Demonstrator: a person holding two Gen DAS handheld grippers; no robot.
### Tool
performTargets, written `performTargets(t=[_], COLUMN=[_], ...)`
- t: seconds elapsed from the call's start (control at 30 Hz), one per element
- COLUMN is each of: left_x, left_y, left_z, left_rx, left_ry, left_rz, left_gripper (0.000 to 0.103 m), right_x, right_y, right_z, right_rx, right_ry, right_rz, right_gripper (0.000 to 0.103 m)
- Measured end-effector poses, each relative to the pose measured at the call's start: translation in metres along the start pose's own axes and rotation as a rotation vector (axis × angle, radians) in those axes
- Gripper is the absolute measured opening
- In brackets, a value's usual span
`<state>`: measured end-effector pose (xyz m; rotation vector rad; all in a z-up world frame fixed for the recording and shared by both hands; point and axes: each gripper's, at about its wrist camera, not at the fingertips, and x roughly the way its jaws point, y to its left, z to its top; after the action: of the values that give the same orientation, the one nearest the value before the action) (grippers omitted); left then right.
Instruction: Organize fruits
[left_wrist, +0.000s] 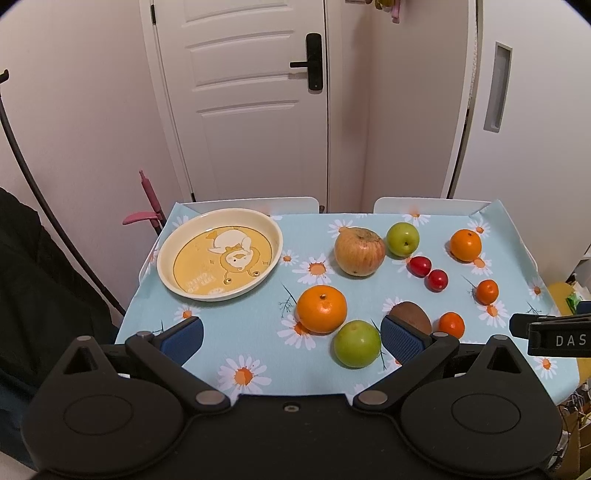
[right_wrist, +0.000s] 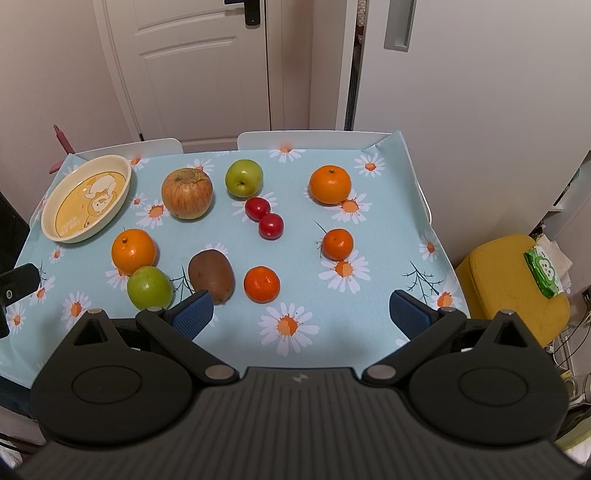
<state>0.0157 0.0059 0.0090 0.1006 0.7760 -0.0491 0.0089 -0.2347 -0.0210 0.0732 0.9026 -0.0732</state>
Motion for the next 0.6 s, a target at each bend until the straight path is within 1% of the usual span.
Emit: performTargets(t=[0.6], left_x=[0.0009], left_y=[0.0021], left_z=[0.0007], left_rx=[0.015], left_ry=[-0.012], left_rz=[-0.015], left_gripper=[0.103], right_x=[-0.0009], right_y=[0.0006], right_z=[0.0025], right_rx=[0.02], right_ry=[0.0], right_rz=[-0.01], right_gripper=[0.103])
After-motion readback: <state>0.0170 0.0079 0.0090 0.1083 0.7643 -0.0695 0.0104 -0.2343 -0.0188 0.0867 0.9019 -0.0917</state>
